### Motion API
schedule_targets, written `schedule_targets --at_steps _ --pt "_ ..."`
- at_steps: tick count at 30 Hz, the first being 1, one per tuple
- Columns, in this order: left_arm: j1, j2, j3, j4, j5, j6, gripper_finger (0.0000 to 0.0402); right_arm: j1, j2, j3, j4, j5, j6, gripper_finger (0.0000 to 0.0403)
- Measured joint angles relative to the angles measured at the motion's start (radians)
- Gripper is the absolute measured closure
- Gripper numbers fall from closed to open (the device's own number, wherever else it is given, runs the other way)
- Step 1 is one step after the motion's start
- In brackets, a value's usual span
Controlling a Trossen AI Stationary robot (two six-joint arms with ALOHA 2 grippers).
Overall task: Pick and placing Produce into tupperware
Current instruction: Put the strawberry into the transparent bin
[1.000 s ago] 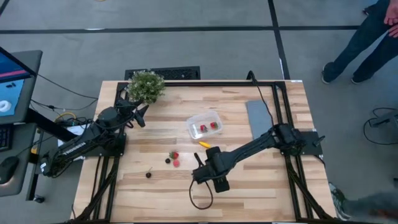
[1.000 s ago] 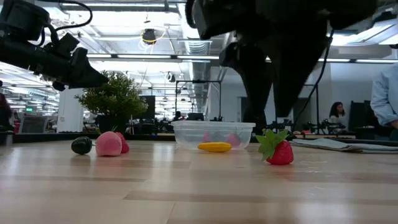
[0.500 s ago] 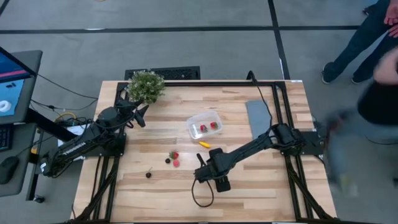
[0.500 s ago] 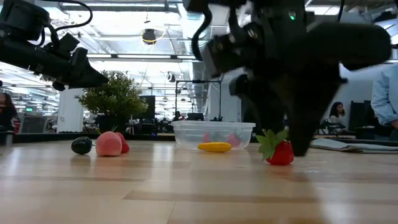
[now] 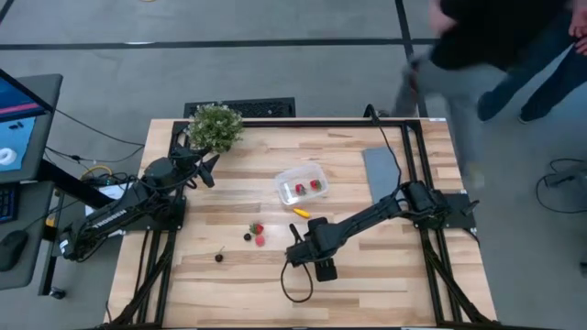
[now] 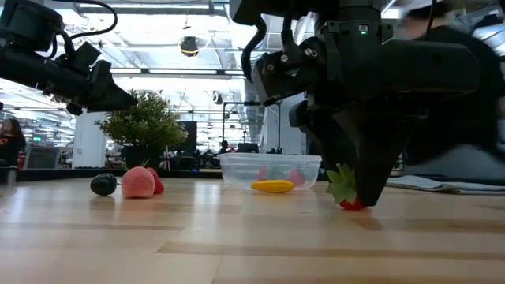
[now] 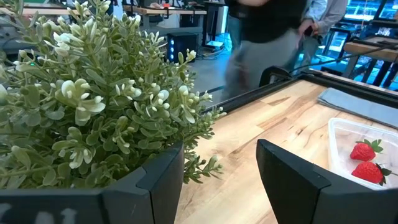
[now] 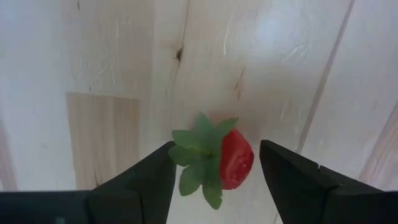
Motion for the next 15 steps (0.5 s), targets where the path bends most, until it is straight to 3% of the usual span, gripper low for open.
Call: schedule_targets --at_steps 15 --pt "0.0 0.0 0.0 0.0 0.0 0.0 0.021 -0.001 0.004 0.002 0.006 -0.001 0.002 0.0236"
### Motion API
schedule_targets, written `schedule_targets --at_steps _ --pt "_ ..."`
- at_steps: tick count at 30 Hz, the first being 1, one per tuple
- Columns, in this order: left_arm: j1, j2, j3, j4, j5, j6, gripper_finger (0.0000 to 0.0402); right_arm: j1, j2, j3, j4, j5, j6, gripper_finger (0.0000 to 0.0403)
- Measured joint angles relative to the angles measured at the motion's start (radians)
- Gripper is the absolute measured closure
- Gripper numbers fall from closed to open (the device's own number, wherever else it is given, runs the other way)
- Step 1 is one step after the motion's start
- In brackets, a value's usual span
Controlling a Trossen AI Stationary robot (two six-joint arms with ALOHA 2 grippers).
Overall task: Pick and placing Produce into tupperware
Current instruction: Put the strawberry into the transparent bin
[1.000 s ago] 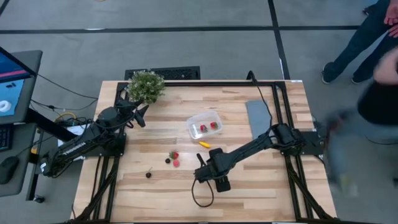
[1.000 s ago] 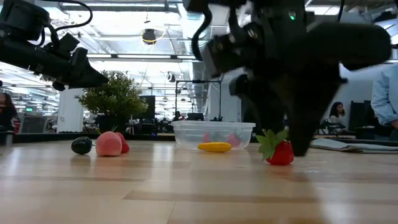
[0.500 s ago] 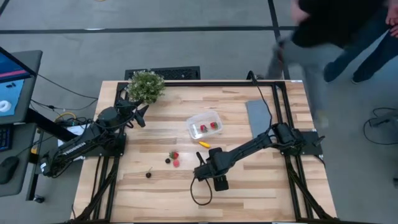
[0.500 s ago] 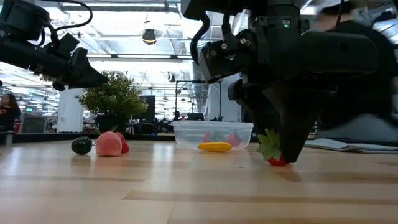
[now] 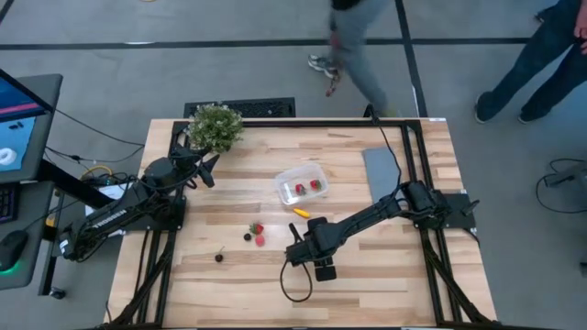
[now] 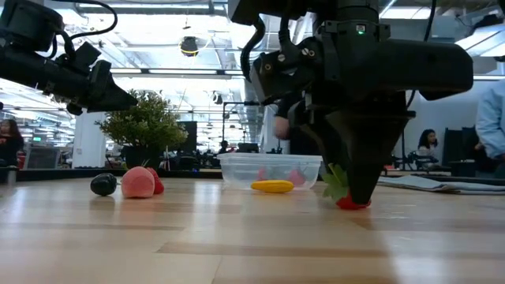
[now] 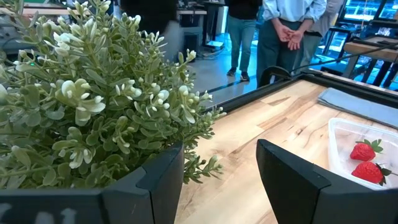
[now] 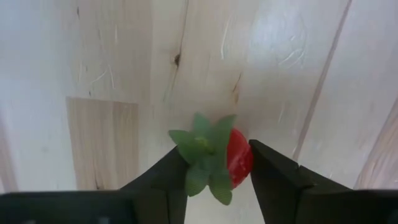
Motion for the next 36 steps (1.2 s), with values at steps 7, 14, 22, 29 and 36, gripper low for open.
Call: schedule_targets --at_steps 7,14,22,29,36 --pt "0.0 0.0 0.0 0.0 0.0 0.0 0.021 -0.007 0.0 0.0 -0.01 0.0 0.026 0.0235" --pt "0.0 0.0 0.0 0.0 0.0 0.0 0.021 -0.049 -0.022 -0.003 -0.105 0.004 0.025 0.0242" --pt "0.0 0.0 0.0 0.0 0.0 -0.005 0.021 -0.149 -0.168 -0.002 -0.104 0.046 0.023 0.0229" --pt "0.0 0.0 0.0 0.0 0.0 -0.009 0.021 -0.291 -0.326 0.0 0.002 0.136 0.022 0.0241" --pt "0.0 0.001 0.0 0.0 0.0 -0.009 0.021 -0.424 -0.375 0.001 0.194 0.137 -0.01 0.0222"
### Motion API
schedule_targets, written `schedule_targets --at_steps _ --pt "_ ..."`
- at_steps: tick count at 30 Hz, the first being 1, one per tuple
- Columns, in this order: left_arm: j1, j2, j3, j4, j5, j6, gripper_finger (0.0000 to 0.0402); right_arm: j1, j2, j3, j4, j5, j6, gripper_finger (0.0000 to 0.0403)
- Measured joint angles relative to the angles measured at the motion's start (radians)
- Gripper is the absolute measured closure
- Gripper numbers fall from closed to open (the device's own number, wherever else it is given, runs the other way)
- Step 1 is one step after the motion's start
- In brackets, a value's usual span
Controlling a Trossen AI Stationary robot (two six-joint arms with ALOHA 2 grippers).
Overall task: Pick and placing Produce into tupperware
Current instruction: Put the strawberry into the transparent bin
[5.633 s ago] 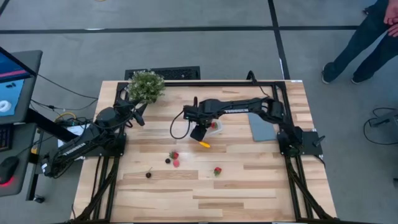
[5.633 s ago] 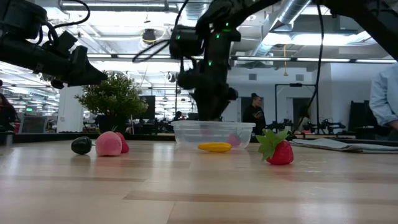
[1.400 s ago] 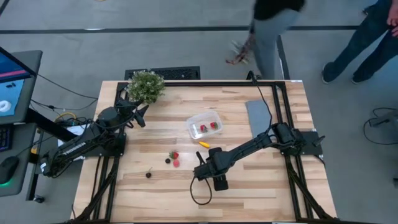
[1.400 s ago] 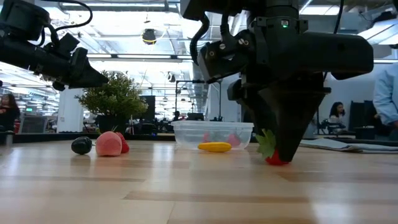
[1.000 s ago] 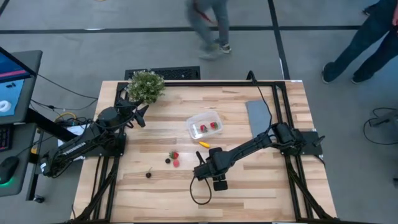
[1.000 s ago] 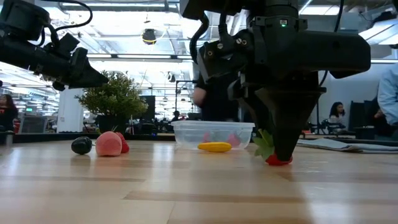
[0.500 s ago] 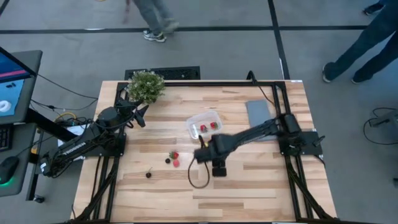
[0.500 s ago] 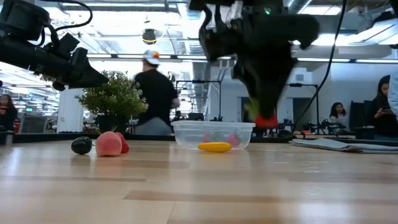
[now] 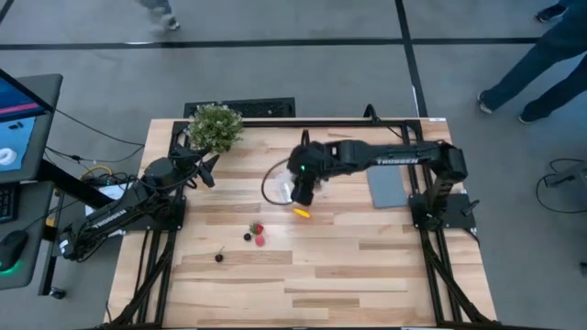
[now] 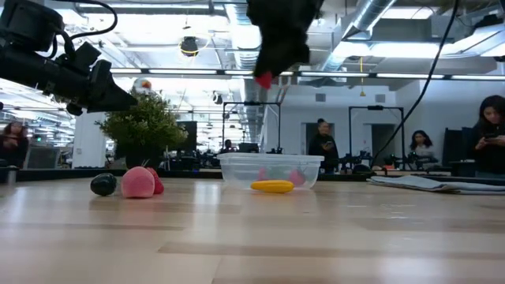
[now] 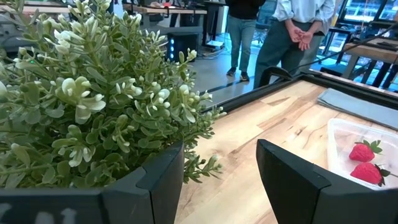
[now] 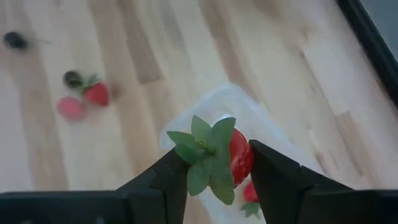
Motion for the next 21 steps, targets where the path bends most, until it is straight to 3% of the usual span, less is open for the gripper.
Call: schedule_targets --at_steps 8,16,21 --pt "0.0 0.005 0.0 0.0 0.0 0.001 0.021 -0.072 0.119 -0.001 0.061 -0.062 -0.049 0.0238" --pt "0.0 0.013 0.0 0.0 0.0 0.006 0.021 -0.08 0.257 -0.001 0.083 -0.113 -0.081 0.0216" --pt "0.0 0.014 0.0 0.0 0.0 0.007 0.021 -0.079 0.318 -0.002 0.076 -0.136 -0.096 0.023"
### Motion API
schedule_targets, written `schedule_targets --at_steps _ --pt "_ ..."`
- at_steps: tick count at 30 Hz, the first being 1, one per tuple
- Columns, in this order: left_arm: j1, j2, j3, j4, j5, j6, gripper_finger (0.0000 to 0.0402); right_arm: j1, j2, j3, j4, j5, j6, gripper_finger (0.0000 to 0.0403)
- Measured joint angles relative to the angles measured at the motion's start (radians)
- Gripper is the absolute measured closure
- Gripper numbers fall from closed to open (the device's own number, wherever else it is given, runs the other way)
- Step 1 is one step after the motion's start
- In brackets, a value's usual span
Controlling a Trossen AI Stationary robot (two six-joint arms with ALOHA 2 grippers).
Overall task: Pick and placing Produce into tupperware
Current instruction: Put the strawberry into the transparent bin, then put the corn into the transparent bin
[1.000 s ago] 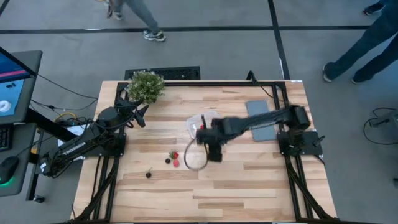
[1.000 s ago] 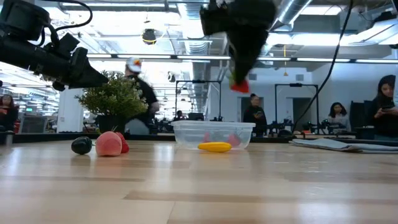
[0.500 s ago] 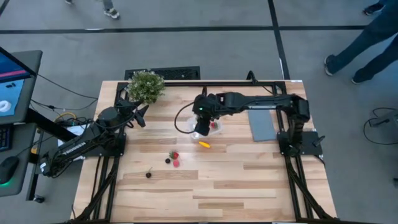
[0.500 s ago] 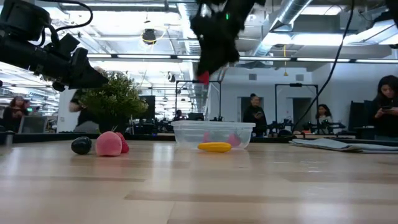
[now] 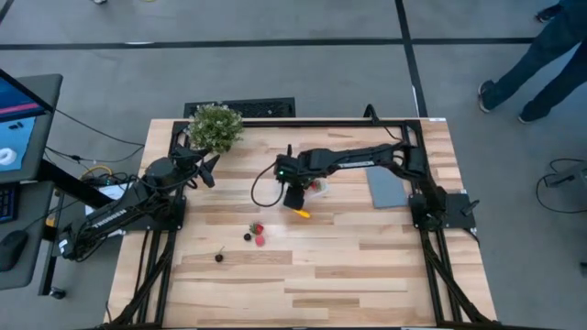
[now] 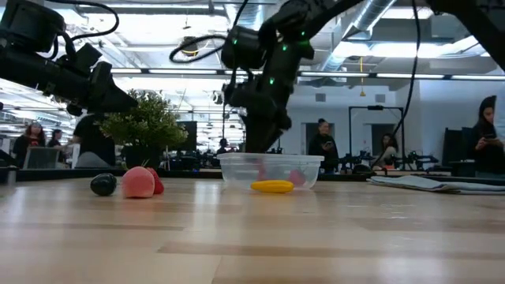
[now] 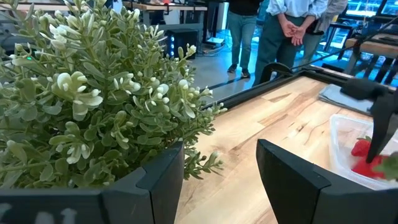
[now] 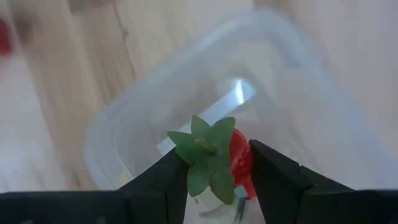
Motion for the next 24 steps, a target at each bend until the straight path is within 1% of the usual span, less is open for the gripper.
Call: schedule_targets --at_steps 3,5,10,13,18,24 --pt "0.0 0.0 0.0 0.0 0.0 0.001 0.021 0.001 0.023 0.0 -0.004 0.0 -0.002 0.0235" --pt "0.0 0.0 0.0 0.0 0.0 0.001 0.021 0.001 0.03 0.0 -0.003 0.0 -0.003 0.0229" --pt "0.0 0.0 0.0 0.0 0.0 0.004 0.021 0.0 0.03 0.0 0.005 0.002 -0.003 0.0186" --pt "0.0 0.0 0.0 0.0 0.0 0.004 0.021 -0.003 0.015 0.001 0.018 0.003 -0.003 0.0168" --pt "0.0 0.0 0.0 0.0 0.0 0.004 0.021 -0.015 -0.026 0.001 0.008 0.004 -0.002 0.016" --pt "0.0 0.0 0.0 0.0 0.0 0.004 0.021 -0.019 -0.141 0.001 -0.051 0.004 0.045 0.0159"
